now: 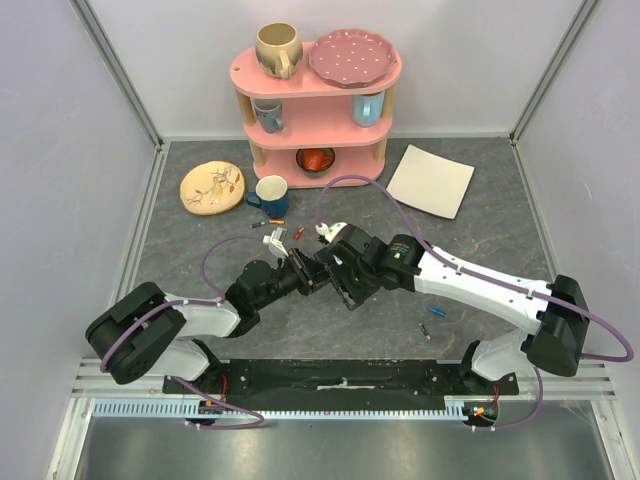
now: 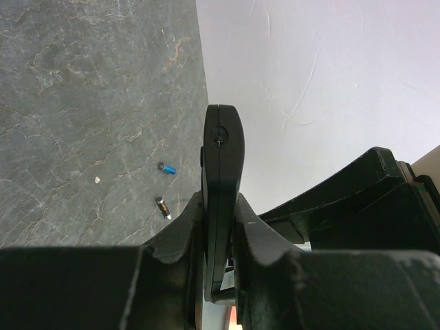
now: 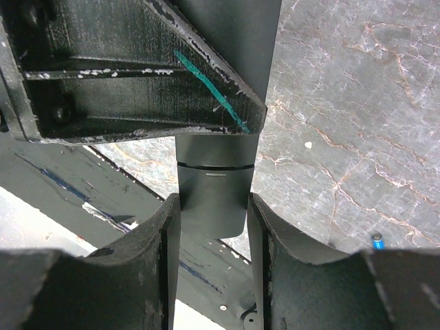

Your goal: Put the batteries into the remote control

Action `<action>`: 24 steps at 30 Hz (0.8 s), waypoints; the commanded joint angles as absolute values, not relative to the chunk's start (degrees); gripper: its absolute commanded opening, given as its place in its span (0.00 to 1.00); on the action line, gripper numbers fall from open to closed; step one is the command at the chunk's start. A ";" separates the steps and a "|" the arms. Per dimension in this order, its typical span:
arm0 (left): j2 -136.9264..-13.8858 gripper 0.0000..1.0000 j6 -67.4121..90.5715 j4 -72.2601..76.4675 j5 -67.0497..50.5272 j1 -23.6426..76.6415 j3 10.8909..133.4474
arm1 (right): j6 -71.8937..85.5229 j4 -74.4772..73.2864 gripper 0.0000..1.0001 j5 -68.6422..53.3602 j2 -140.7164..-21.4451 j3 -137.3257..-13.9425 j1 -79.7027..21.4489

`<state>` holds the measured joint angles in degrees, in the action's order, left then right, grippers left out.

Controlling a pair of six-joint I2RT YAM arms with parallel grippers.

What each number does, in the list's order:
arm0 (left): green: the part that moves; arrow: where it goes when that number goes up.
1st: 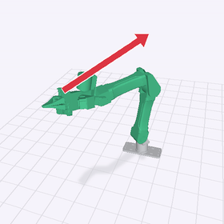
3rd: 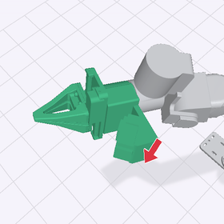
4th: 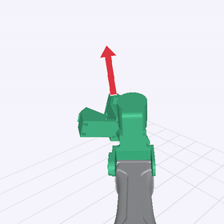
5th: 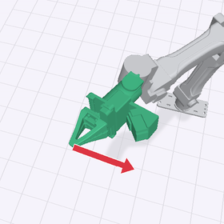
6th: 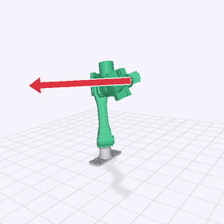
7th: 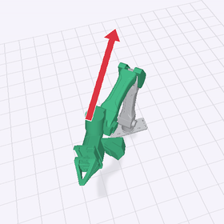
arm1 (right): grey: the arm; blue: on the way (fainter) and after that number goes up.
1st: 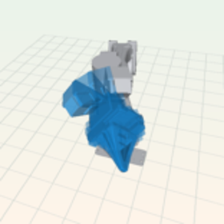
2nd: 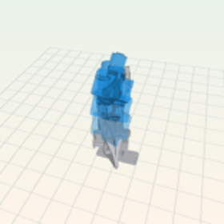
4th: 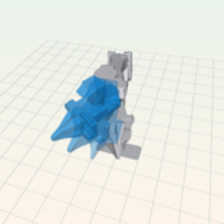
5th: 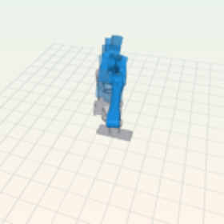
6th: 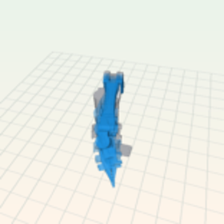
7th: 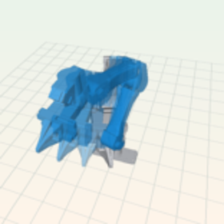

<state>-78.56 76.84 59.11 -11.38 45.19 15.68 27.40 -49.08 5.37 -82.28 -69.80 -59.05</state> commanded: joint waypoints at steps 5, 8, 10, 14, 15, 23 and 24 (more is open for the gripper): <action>-75.67 0.02 79.01 69.70 -17.05 48.43 17.58 | 26.01 -44.74 0.10 9.67 -84.02 -72.51 -56.51; -75.85 0.02 79.01 69.70 -17.05 48.60 17.67 | 25.84 -44.56 0.10 9.75 -84.02 -72.60 -56.16; -75.85 0.02 79.01 69.70 -17.14 48.60 17.67 | 25.66 -44.30 0.10 9.58 -84.11 -72.69 -55.72; -76.29 0.02 79.01 69.70 -17.05 48.87 17.84 | 25.49 -43.69 0.10 9.49 -84.29 -73.39 -55.02; -76.29 0.02 79.01 69.78 -17.05 48.87 17.84 | 25.49 -43.68 0.10 9.49 -84.46 -73.48 -54.85; -76.55 0.02 78.84 69.79 -16.88 49.31 17.93 | 25.05 -42.89 0.10 8.53 -85.34 -74.18 -54.40; -76.47 0.02 78.75 69.79 -16.70 49.31 17.84 | 25.05 -42.80 0.10 8.35 -85.17 -73.92 -54.32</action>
<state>-78.56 76.84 59.33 -8.86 46.11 15.68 25.89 -50.33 2.59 -83.77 -71.72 -56.62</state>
